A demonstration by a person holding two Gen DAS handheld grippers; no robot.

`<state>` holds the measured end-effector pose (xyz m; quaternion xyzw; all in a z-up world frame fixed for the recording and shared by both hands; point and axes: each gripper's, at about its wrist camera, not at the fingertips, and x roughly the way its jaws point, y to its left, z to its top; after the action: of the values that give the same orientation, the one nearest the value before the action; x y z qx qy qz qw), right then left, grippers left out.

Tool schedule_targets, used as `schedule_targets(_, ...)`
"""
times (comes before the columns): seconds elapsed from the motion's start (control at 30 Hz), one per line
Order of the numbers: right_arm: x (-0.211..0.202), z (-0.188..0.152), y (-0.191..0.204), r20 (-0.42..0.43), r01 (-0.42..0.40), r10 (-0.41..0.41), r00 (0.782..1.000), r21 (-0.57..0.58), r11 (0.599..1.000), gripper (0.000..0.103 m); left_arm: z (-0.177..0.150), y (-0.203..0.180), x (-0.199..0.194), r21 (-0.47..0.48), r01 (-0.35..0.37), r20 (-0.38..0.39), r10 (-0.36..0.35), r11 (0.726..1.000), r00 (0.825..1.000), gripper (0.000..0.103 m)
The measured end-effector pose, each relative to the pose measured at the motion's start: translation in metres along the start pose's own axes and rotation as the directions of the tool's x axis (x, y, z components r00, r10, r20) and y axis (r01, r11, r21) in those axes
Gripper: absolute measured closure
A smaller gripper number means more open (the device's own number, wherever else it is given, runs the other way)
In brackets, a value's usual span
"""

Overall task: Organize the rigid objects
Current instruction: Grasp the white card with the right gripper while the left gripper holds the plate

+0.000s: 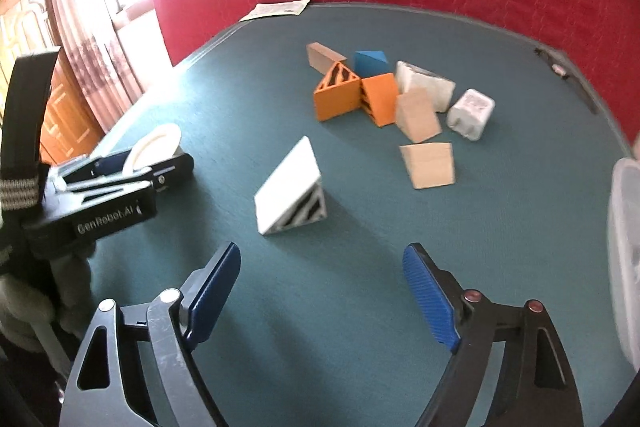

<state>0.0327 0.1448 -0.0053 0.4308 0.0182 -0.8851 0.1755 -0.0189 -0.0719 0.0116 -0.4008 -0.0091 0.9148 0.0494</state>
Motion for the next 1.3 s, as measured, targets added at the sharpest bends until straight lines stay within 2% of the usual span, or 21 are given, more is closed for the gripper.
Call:
schedule_targets(0.13, 0.003, 0.001, 0.004, -0.007, -0.059, 0.060, 0.998, 0.032, 0.998, 0.028, 0.002, 0.013, 0.001, -0.064, -0.006, -0.002, 0.006, 0.998, 1.000, 0.034)
schedule_targets(0.23, 0.001, 0.001, 0.007, 0.001, -0.112, 0.112, 0.994, 0.044, 0.993, 0.030, 0.003, 0.022, 0.002, -0.107, -0.005, -0.004, 0.005, 0.994, 1.000, 0.034)
schedule_targets(0.37, 0.003, 0.006, 0.015, 0.009, -0.162, 0.162, 0.987, 0.037, 0.986, 0.031, 0.003, 0.023, 0.002, -0.115, -0.007, -0.001, 0.007, 0.993, 1.000, 0.033)
schedule_targets(0.53, 0.024, 0.018, 0.022, -0.008, -0.142, 0.142, 0.990, 0.024, 0.990, 0.032, 0.003, 0.023, 0.003, -0.115, -0.010, -0.001, 0.010, 0.993, 1.000, 0.033)
schedule_targets(0.67, 0.032, 0.028, 0.028, 0.012, -0.098, 0.098, 0.995, -0.003, 0.995, 0.034, 0.004, 0.022, 0.003, -0.115, -0.015, 0.001, 0.015, 0.993, 1.000, 0.033)
schedule_targets(0.77, 0.039, 0.033, 0.032, 0.024, -0.046, 0.047, 0.999, -0.030, 0.998, 0.044, 0.004, 0.022, 0.003, -0.114, -0.015, 0.001, 0.016, 0.993, 1.000, 0.033)
schedule_targets(0.83, 0.041, 0.033, 0.033, 0.038, -0.004, 0.006, 0.999, -0.051, 0.999, 0.057, 0.004, 0.022, 0.003, -0.114, -0.016, 0.001, 0.017, 0.993, 1.000, 0.033)
schedule_targets(0.93, 0.038, 0.031, 0.032, 0.059, 0.041, -0.036, 0.998, -0.075, 0.996, 0.068, 0.004, 0.022, 0.004, -0.111, -0.019, 0.001, 0.019, 0.994, 1.000, 0.033)
schedule_targets(1.3, 0.025, 0.022, 0.010, 0.073, 0.007, -0.006, 0.997, -0.006, 1.000, 0.069, 0.003, 0.019, 0.003, -0.095, -0.047, -0.002, 0.047, 0.994, 0.999, 0.033)
